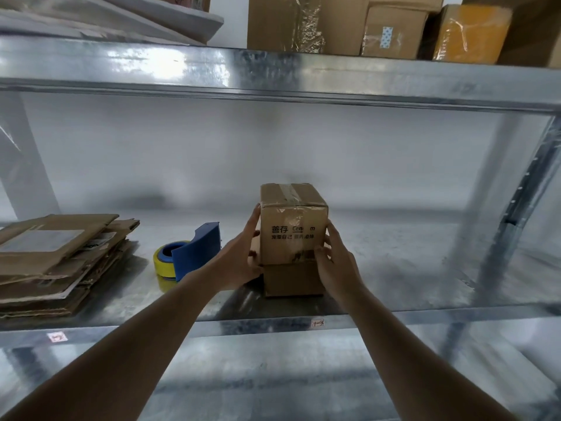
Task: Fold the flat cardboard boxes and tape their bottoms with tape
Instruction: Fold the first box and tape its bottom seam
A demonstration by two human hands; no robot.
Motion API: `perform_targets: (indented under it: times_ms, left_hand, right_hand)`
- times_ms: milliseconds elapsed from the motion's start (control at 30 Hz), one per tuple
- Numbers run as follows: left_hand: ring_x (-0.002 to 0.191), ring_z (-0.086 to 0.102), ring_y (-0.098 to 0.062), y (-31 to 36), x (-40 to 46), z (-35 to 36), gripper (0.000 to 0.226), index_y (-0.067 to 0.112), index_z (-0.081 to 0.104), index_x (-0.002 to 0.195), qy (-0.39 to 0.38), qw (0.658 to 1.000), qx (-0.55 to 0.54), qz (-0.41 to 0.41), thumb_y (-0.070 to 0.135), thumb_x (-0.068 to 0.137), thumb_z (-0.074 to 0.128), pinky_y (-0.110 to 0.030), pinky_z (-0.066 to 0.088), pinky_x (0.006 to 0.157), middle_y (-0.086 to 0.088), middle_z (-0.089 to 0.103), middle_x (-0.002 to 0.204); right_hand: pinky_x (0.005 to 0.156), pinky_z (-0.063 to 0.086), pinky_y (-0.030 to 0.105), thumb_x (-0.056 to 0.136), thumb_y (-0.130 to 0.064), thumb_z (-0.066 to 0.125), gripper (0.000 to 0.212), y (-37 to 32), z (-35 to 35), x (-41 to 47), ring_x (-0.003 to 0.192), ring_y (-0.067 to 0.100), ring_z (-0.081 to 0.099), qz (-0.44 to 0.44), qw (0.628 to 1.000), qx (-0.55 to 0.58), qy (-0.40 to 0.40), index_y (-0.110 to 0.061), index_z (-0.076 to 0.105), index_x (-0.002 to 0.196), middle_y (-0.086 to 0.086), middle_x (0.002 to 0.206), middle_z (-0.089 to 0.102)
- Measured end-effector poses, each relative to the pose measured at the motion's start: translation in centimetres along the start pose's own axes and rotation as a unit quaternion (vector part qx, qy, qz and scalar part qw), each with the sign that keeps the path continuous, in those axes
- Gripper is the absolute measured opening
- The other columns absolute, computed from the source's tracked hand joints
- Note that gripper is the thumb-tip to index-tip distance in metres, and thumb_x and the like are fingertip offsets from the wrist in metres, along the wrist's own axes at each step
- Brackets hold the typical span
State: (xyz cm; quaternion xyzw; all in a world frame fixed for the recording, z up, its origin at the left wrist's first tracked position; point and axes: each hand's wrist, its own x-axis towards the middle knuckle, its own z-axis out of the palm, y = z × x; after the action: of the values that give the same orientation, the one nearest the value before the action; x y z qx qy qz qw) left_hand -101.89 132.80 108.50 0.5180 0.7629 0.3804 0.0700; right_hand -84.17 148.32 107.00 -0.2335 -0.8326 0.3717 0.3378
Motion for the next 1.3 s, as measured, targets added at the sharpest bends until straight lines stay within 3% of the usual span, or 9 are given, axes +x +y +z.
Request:
perform_targets:
  times_ms: [267,400,533,600,700,933,1100,1200,1300]
  left_hand:
    - [0.112,0.061,-0.021,2.0,1.0,-2.2,0.136,0.048,-0.019,0.158,0.056,0.996,-0.047,0.052,0.006,0.080,0.085,-0.033,0.064,0.072,-0.004,0.050,0.136]
    - [0.092,0.069,-0.015,3.3,1.0,-2.7,0.123,0.038,-0.016,0.161,0.071,0.993,-0.087,0.023,0.005,0.088,0.079,-0.022,0.059,0.066,0.006,0.056,0.125]
    - [0.104,0.067,-0.011,4.6,0.6,-3.1,0.095,0.033,0.005,0.165,0.102,0.984,-0.145,-0.001,0.015,0.098,0.070,-0.019,0.058,0.067,0.005,0.058,0.138]
    - [0.117,0.064,-0.017,5.6,0.2,-3.2,0.070,0.035,0.026,0.159,0.093,0.971,-0.221,-0.017,0.025,0.101,0.065,-0.022,0.058,0.075,0.005,0.060,0.140]
    - [0.125,0.061,-0.022,6.3,-0.5,-3.1,0.050,0.039,0.044,0.148,0.063,0.963,-0.260,-0.015,0.040,0.101,0.061,-0.041,0.058,0.094,0.006,0.064,0.137]
    - [0.142,0.048,-0.028,5.1,-1.2,-3.1,0.081,0.055,0.034,0.153,-0.027,0.933,-0.358,-0.018,0.050,0.084,0.077,-0.055,0.032,0.122,0.007,0.050,0.156]
    - [0.124,0.064,-0.022,6.9,-1.5,-2.8,0.076,0.024,0.044,0.153,0.050,0.963,-0.261,0.034,-0.006,0.088,0.071,-0.036,0.057,0.096,-0.006,0.063,0.140]
    - [0.104,0.071,-0.016,7.9,-1.5,-2.8,0.046,0.005,0.058,0.137,0.114,0.949,-0.293,0.025,-0.010,0.094,0.057,-0.028,0.058,0.081,-0.011,0.071,0.119]
    - [0.104,0.073,-0.027,8.5,-1.1,-3.2,0.028,0.012,0.065,0.131,0.145,0.931,-0.334,-0.011,0.010,0.104,0.059,-0.037,0.061,0.078,-0.009,0.075,0.117]
  right_hand:
    - [0.107,0.053,0.047,0.111,-0.042,0.037,0.051,-3.4,-0.5,-0.1,0.129,0.016,0.057,0.008,0.989,0.131,0.067,-0.037,0.023,0.159,-0.006,0.154,0.050]
    - [0.095,0.057,0.034,0.113,-0.035,0.036,0.037,-4.0,-1.7,0.0,0.118,0.011,0.063,-0.015,0.978,0.183,0.097,-0.032,0.043,0.149,-0.006,0.139,0.060]
    - [0.092,0.055,0.021,0.113,-0.035,0.033,0.038,-4.3,-3.2,-0.3,0.122,0.006,0.064,-0.016,0.967,0.243,0.075,-0.029,0.056,0.143,-0.011,0.136,0.065]
    - [0.096,0.054,0.020,0.113,-0.038,0.034,0.040,-4.6,-3.9,-0.3,0.124,0.005,0.062,-0.001,0.961,0.270,0.058,-0.030,0.059,0.143,-0.010,0.138,0.065]
    - [0.079,0.052,0.005,0.113,-0.041,0.034,0.042,-5.0,-5.3,-0.6,0.122,0.004,0.062,0.014,0.956,0.293,0.029,-0.028,0.062,0.142,-0.006,0.136,0.067]
    - [0.072,0.053,0.009,0.113,-0.007,0.033,0.039,-4.9,-7.9,-0.9,0.098,-0.011,0.067,-0.035,0.954,0.296,-0.019,-0.024,0.053,0.141,-0.017,0.125,0.063]
    - [0.078,0.055,0.014,0.107,0.005,0.039,0.047,-4.0,-8.7,-1.3,0.108,-0.011,0.064,-0.088,0.955,0.283,0.029,-0.014,0.044,0.149,-0.014,0.133,0.057]
    - [0.077,0.055,0.018,0.097,0.003,0.048,0.053,-3.6,-9.3,-1.4,0.101,0.003,0.067,-0.090,0.949,0.290,0.085,-0.015,0.049,0.147,0.005,0.131,0.061]
    - [0.072,0.058,0.022,0.100,0.007,0.051,0.058,-3.7,-9.8,-1.0,0.099,0.012,0.069,-0.080,0.949,0.264,0.151,-0.030,0.050,0.144,0.003,0.127,0.065]
